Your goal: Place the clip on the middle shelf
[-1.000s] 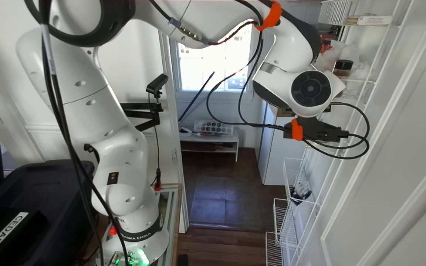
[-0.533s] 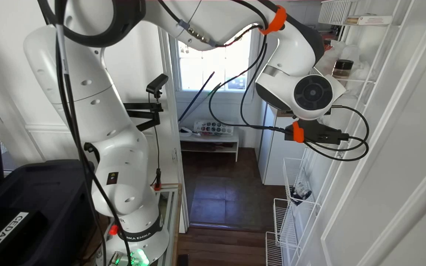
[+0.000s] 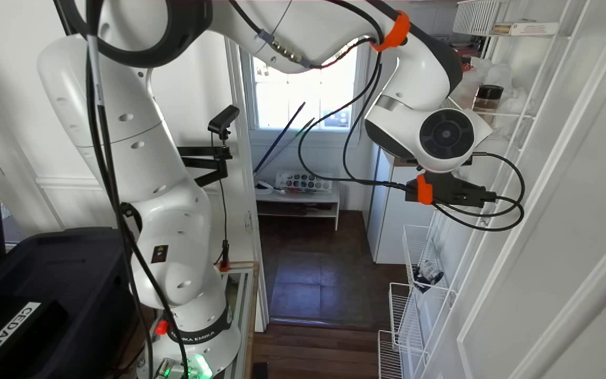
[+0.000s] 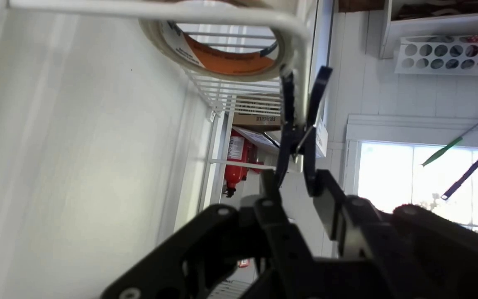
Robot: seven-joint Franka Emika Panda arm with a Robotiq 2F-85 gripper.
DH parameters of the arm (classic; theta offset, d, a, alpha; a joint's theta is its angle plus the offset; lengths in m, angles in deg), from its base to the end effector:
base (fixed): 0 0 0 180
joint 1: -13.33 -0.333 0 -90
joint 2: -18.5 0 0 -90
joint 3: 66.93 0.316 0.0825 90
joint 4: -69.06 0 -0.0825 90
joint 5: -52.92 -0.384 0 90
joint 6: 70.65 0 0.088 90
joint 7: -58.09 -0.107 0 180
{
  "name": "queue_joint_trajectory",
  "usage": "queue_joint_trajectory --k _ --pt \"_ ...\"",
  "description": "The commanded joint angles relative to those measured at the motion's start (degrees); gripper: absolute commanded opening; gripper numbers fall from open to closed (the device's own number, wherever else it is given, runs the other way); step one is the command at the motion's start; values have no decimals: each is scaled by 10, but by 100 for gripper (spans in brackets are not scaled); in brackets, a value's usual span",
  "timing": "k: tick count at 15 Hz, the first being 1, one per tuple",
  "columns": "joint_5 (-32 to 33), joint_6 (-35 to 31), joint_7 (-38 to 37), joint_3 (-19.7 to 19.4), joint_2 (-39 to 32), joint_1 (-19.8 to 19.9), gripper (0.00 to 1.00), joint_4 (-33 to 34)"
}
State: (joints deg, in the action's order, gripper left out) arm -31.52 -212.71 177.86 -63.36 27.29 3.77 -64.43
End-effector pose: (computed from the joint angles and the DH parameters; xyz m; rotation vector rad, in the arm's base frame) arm 0.4974 0.1129 0.4284 -2.0043 -1.3676 -1.2785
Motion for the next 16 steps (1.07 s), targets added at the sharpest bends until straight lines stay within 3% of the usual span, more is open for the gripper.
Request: queue_joint_trajectory --k 1,3,7,16 --pt "1 -6 -5 15 4 13 60 7" --pt "13 -7 -20 18 12 14 73 5" --pt "105 -4 -134 25 29 18 98 -9" --pt "262 37 -322 11 83 25 100 -33"
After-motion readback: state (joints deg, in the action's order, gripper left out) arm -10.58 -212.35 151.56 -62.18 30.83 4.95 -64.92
